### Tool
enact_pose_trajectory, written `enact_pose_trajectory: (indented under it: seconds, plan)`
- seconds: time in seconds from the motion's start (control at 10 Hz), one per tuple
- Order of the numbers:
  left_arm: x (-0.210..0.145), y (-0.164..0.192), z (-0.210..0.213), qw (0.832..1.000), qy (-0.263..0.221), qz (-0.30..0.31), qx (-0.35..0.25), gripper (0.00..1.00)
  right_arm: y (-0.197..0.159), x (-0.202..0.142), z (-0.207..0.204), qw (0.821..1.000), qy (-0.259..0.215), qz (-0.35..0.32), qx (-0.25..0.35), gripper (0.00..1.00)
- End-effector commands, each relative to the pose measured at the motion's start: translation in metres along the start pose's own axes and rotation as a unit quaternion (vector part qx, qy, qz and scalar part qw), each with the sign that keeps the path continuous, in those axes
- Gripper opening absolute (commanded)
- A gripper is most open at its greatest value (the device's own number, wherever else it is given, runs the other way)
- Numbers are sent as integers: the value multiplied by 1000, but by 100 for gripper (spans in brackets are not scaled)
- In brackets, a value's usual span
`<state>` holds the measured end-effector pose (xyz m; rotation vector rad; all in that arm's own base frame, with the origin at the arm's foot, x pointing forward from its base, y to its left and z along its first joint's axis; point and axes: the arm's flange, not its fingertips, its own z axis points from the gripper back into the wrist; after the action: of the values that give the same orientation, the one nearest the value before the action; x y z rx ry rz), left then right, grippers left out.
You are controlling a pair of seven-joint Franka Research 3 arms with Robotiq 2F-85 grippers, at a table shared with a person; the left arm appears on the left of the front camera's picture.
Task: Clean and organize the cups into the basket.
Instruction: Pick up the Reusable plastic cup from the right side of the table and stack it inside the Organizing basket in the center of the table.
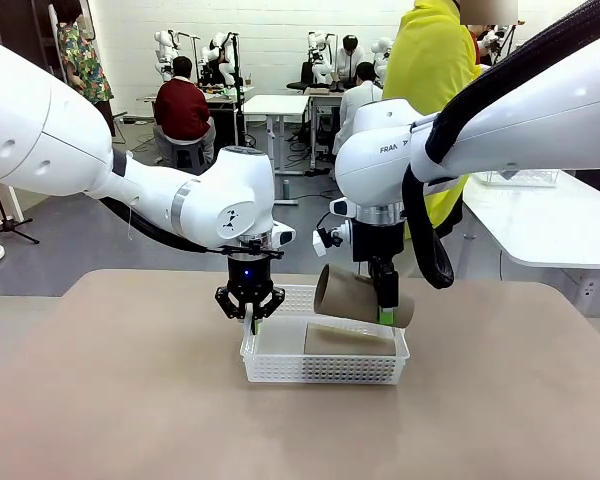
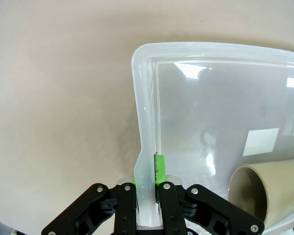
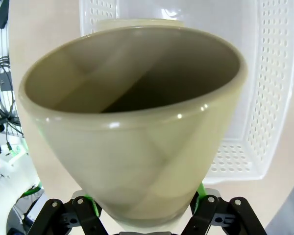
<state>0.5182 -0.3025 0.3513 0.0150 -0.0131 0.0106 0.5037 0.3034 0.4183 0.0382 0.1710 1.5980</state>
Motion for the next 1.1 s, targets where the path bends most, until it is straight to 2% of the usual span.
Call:
enact_pose_trajectory:
  seconds: [0.0,0.2,0.5,0.7,1.0]
  plan:
    - [-1,0,-2,1000,1,-1,3,0,0,0,0,1000,0,0,0,81]
    - [-1,0,-2,1000,1,-1,3,0,-9,29,2,998,46,30,-25,81]
    - [-1,0,-2,1000,1,-1,3,0,-24,59,-1,995,70,47,-51,81]
    - [-1,0,-2,1000,1,-1,3,0,-32,63,-4,994,78,29,-75,81]
    - [-1,0,-2,1000,1,-1,3,0,-41,58,-10,995,72,20,-73,81]
